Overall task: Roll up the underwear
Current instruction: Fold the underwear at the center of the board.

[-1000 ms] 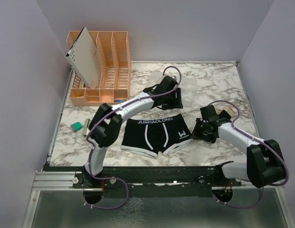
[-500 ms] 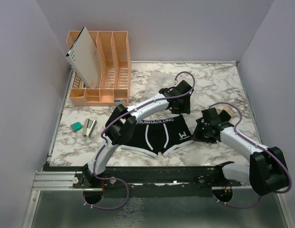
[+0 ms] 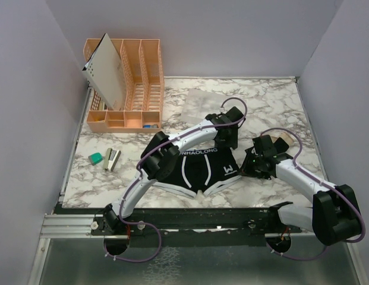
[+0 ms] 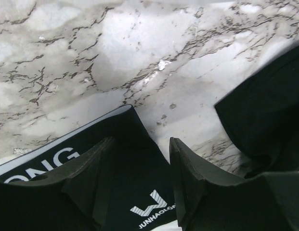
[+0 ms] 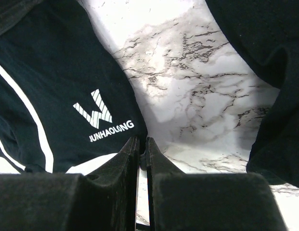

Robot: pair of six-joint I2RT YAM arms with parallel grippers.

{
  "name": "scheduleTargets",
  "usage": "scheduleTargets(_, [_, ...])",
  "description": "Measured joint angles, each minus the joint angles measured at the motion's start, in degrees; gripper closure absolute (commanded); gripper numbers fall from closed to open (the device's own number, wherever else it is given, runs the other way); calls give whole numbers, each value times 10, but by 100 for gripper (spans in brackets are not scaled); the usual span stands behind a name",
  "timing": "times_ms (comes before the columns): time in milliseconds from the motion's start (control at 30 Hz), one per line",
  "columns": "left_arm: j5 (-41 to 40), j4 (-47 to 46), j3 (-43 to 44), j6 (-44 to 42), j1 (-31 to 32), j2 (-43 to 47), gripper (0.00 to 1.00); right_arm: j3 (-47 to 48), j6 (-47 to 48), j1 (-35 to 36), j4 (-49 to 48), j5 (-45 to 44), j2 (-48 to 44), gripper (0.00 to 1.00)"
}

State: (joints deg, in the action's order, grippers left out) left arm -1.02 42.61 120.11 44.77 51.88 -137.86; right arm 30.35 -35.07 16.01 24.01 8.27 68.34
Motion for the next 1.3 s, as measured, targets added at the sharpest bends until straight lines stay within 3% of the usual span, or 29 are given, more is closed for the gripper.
scheduleTargets(233, [-4, 10, 46, -2, 3, -18, 51, 0, 7, 0, -2, 12, 0, 87])
scheduleTargets(1000, [-18, 43, 80, -81, 7, -51, 58, 0, 43, 0, -14, 65, -2, 87])
scheduleTargets(1167, [-23, 53, 90, -90, 7, -57, 65, 0, 51, 0, -18, 78, -1, 90])
scheduleTargets(1300, [-23, 62, 97, -94, 4, -62, 84, 0, 52, 0, -19, 83, -2, 90])
